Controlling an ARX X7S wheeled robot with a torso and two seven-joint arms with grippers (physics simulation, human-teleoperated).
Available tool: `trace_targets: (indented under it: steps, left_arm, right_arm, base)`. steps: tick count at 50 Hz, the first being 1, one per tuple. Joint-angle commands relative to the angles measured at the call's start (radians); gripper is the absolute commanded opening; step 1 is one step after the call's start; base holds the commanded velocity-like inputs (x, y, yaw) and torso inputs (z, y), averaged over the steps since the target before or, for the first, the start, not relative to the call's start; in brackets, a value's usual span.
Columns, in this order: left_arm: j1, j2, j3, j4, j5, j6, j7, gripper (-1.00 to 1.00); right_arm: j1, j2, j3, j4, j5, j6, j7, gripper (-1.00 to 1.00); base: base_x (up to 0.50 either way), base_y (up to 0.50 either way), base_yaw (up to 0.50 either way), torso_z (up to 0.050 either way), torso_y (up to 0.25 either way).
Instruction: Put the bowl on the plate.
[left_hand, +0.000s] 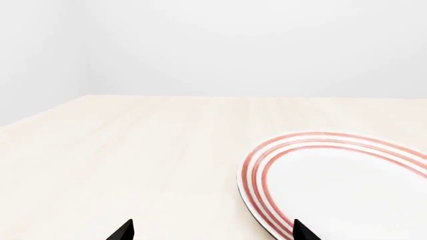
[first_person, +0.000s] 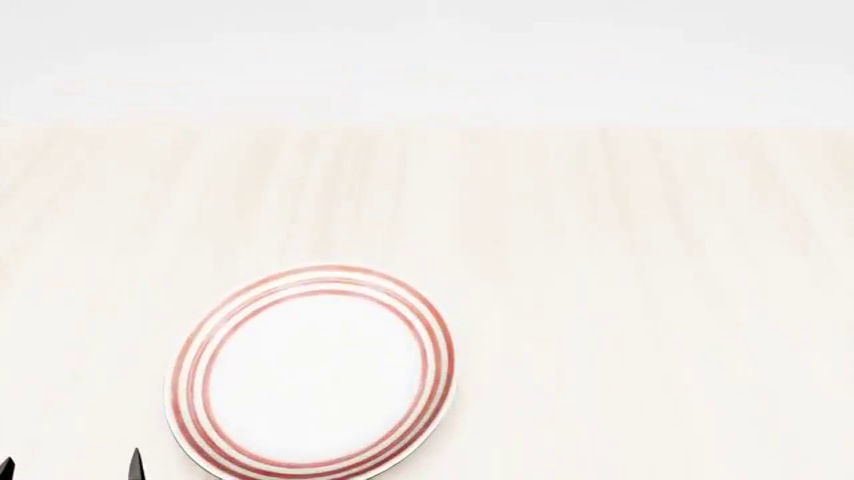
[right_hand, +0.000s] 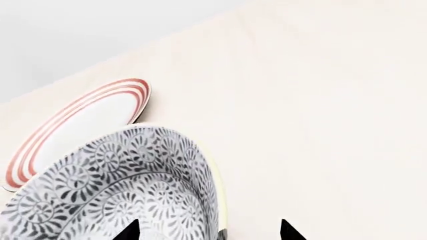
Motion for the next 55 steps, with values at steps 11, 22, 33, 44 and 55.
trace_targets:
  steps: [11,22,33,44,55]
  left_arm:
    - [0.001,0.014,-0.007,-0.001,0.009,0.003,0.017,1.0]
    - [0.002,0.011,-0.004,0.003,0.002,0.004,0.013,1.0]
    - [0.007,0.007,0.005,0.009,0.0,0.006,0.01,1.0]
    - [0.007,0.002,0.007,0.015,-0.01,0.004,0.008,1.0]
    - [0.01,-0.001,0.014,0.025,-0.02,-0.003,0.008,1.0]
  right_arm:
    - [-0.011,-0.042,0.008,0.073,0.02,-0.043,-0.082,1.0]
    - [-0.001,-0.048,-0.003,0.072,0.015,-0.065,-0.109,-1.0]
    - [0.019,-0.027,-0.022,-0.026,-0.025,-0.066,-0.1,-1.0]
    - [0.285,-0.014,-0.146,-0.066,-0.13,0.027,-0.118,-1.0]
    - [0.542,-0.059,-0.161,0.034,-0.04,0.031,-0.222,-1.0]
  base:
    - [0.0,0.0,0.0,0.0,0.0]
    - [0.0,0.0,0.0,0.0,0.0]
    - [0.0,0.0,0.0,0.0,0.0]
    - [0.0,0.0,0.0,0.0,0.0]
    - [0.0,0.0,0.0,0.0,0.0]
